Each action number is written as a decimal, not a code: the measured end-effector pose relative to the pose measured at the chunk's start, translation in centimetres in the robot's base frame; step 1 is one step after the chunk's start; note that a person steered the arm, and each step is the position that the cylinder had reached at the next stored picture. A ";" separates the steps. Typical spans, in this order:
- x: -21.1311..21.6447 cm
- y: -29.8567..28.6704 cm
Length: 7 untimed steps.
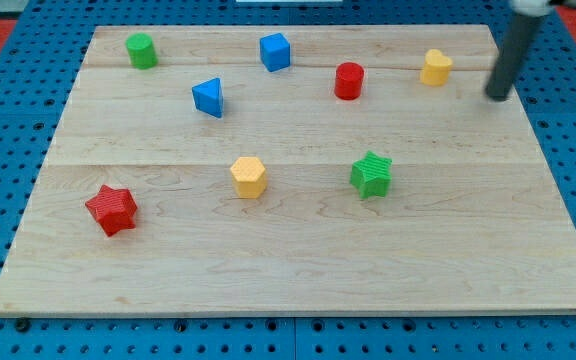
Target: Move the yellow heart closer to the red circle
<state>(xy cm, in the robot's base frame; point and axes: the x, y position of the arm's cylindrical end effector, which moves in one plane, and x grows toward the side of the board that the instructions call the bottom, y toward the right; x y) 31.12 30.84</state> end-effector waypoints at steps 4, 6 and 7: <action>-3.0 -12.0; -3.9 -5.2; -1.8 -10.9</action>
